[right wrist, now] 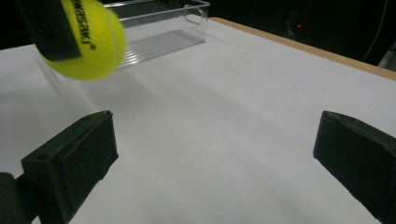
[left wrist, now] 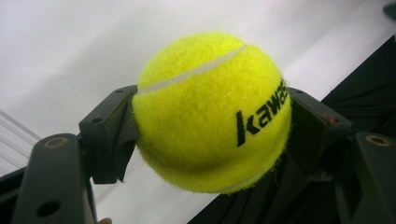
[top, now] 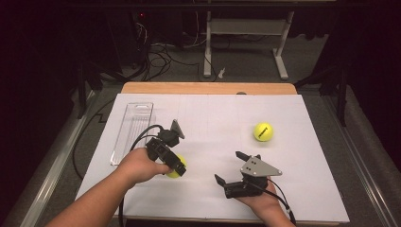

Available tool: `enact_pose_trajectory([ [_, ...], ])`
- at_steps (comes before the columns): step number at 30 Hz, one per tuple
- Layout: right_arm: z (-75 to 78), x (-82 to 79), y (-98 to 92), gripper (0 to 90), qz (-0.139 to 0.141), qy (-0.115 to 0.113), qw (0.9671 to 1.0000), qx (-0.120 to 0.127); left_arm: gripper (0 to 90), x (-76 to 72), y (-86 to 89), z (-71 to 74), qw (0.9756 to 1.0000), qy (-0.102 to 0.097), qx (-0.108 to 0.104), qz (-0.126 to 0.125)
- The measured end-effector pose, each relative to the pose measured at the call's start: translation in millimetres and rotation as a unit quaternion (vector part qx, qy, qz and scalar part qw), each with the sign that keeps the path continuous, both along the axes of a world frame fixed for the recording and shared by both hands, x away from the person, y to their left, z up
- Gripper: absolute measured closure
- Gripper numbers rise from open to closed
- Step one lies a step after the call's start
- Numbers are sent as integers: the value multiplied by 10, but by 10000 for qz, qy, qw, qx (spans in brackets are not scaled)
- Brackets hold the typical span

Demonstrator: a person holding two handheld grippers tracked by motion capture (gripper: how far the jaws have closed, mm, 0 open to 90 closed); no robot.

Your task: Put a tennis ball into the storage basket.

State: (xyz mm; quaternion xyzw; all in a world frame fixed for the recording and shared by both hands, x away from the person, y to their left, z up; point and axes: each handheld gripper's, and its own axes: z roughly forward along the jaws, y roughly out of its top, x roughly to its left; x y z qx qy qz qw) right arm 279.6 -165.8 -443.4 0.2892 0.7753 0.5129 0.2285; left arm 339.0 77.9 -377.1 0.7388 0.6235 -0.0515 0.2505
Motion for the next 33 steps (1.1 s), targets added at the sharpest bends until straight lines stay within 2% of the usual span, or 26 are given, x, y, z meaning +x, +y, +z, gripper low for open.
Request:
enact_pose_trajectory([
  [11, 5, -14, -511, 4, -583, -88, 9983, -5, 267, 22, 101, 2, 9999, -6, 97, 56],
  [17, -36, -45, -735, 4, -805, -82, 9967, 17, 267, 35, 168, 15, 9998, -28, 122, 138],
  [21, -62, -71, -813, 4, -892, -63, 9960, 66, 266, 52, 203, 29, 9997, -40, 154, 169],
  [24, -82, -110, -906, 4, -1006, -116, 9947, 195, 266, 71, 237, 61, 9996, -57, 157, 206],
  [33, -89, -128, -937, 4, -1059, -199, 9939, 240, 267, 92, 306, 89, 9995, -41, 171, 249],
])
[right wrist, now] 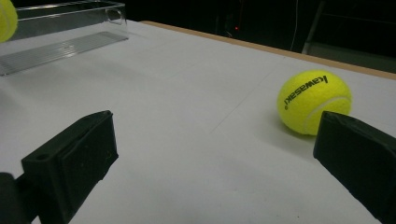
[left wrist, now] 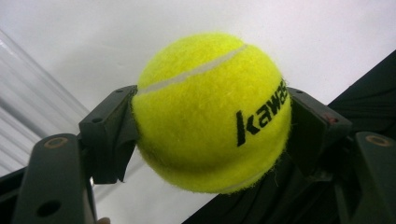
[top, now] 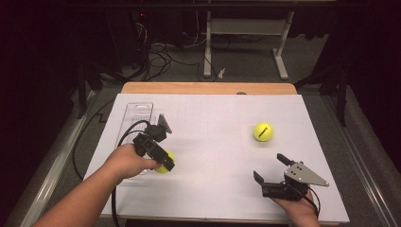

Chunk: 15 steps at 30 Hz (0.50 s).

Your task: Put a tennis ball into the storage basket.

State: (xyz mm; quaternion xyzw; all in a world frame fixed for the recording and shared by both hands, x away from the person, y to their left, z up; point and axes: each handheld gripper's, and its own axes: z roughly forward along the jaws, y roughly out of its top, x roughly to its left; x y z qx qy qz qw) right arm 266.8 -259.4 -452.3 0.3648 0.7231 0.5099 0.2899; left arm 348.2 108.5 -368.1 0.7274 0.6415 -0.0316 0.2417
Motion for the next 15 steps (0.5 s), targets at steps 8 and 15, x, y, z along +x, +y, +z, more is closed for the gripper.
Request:
enact_pose_trajectory([
  [8, 0, -11, 50, 3, 104, -41, 9999, -52, 266, 28, 24, 104, 10000, -21, 30, 15],
  [15, -6, -17, 90, 4, 186, -58, 9997, -124, 266, 65, 68, 214, 10000, 17, 5, 61],
])
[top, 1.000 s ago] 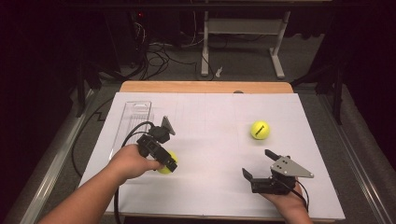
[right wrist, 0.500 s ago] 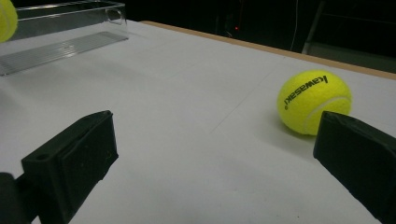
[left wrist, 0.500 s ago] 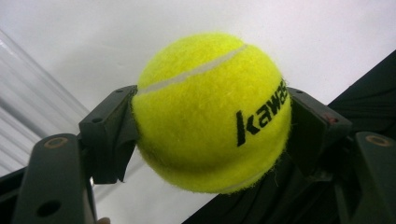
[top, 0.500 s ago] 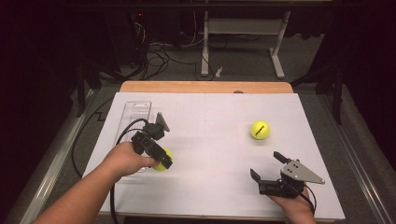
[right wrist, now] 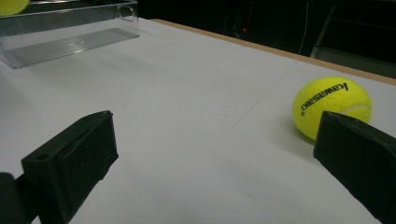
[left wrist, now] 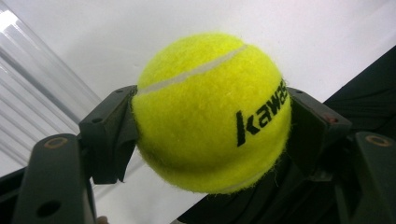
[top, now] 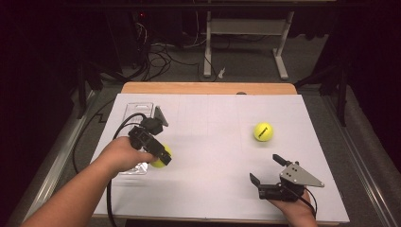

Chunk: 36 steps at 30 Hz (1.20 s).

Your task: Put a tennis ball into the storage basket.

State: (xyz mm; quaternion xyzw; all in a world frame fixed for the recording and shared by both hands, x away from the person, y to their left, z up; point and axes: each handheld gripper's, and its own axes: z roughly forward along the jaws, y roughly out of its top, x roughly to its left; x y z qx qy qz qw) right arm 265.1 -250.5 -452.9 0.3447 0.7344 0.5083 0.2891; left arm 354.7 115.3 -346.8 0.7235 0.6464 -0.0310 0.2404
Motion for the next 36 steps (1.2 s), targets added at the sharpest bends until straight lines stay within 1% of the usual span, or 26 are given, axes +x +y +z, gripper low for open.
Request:
enact_pose_trajectory([
  [6, -5, -3, 13, 4, 36, 22, 10000, -27, 266, 39, 51, 64, 10000, -46, 11, 70],
  [8, -7, -3, 21, 4, 37, 23, 10000, -31, 267, 43, 62, 71, 10000, -71, 32, 35],
  [11, -11, 0, 31, 4, 48, 27, 10000, -27, 267, 58, 84, 107, 10000, -29, -12, 62],
  [14, -13, 4, 32, 4, 72, 22, 10000, -46, 267, 74, 117, 143, 10000, -28, 40, 81],
  [16, -12, 3, 28, 4, 62, 40, 10000, -44, 267, 100, 160, 195, 9999, -62, 28, 149],
  [19, -9, 1, 20, 4, 61, 20, 10000, -41, 267, 117, 190, 228, 9998, -79, 25, 199],
  [20, -9, 0, 18, 4, 58, 22, 10000, -37, 267, 141, 226, 255, 9996, -113, 55, 258],
  [23, -7, 0, 16, 4, 65, 17, 10000, -47, 267, 166, 267, 276, 9994, -157, 77, 303],
  [24, -2, -4, 17, 3, 58, 13, 10000, -50, 268, 194, 312, 295, 9992, -143, 93, 353],
  [25, -2, -4, 17, 3, 58, 13, 10000, -50, 267, 194, 312, 295, 9992, -143, 93, 353],
  [28, -3, -3, 24, 3, 73, 11, 10000, -57, 267, 251, 402, 314, 9986, -147, 108, 501],
  [29, -5, -2, 28, 4, 73, 12, 10000, -43, 268, 251, 402, 314, 9986, -147, 108, 501],
  [30, -6, -2, 30, 4, 71, 16, 10000, -50, 268, 280, 450, 308, 9983, -147, 151, 550],
  [31, -6, -2, 30, 4, 71, 16, 10000, -50, 268, 280, 450, 308, 9983, -147, 151, 550],
  [32, -7, -1, 30, 4, 72, 16, 10000, -51, 268, 309, 497, 286, 9977, -154, 238, 614],
  [36, -7, 1, 27, 4, 75, 14, 10000, -44, 268, 347, 562, 262, 9972, -127, 267, 686],
])
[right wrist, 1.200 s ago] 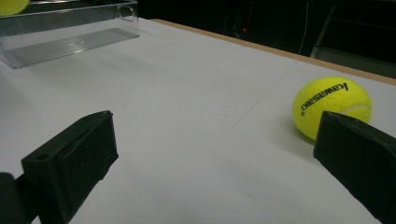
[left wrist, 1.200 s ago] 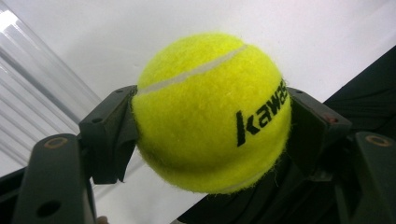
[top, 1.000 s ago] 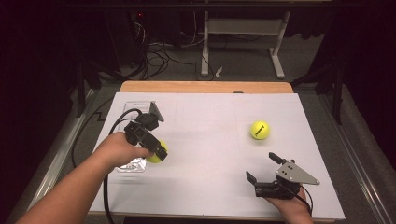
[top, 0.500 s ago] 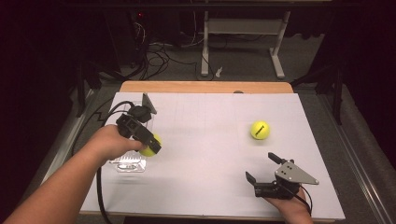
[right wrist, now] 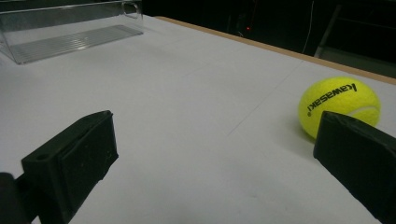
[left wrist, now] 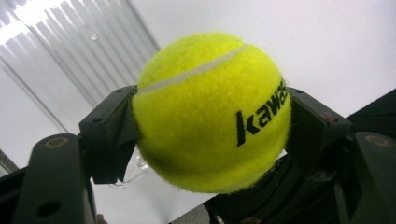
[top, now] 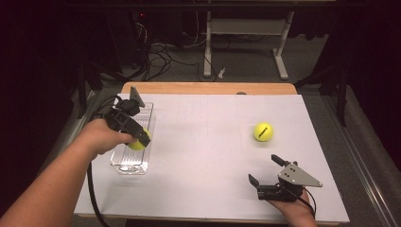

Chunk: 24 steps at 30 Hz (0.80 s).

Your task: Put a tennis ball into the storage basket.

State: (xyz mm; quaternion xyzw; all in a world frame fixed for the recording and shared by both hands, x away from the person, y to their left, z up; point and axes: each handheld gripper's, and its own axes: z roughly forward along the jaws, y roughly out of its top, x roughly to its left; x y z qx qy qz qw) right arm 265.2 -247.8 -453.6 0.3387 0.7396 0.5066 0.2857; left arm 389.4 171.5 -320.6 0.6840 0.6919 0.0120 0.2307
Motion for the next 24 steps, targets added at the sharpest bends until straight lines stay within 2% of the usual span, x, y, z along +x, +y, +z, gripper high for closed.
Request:
enact_pose_trajectory([
  [7, -1, 0, -10, 3, -31, -8, 10000, -13, 268, 73, 128, -5, 9998, -26, -65, 189],
  [11, -2, 1, 2, 4, -28, -17, 10000, -32, 268, 110, 208, -45, 9997, 33, 10, 234],
  [16, -2, 0, 6, 4, -19, -15, 10000, -48, 268, 147, 296, -64, 9993, 1, 87, 368],
  [20, -6, 2, -1, 4, -30, -21, 10000, -32, 268, 171, 368, -67, 9988, -23, 85, 487],
  [24, -6, 0, -1, 4, -33, -14, 10000, -25, 268, 184, 396, -52, 9988, -19, 80, 490],
])
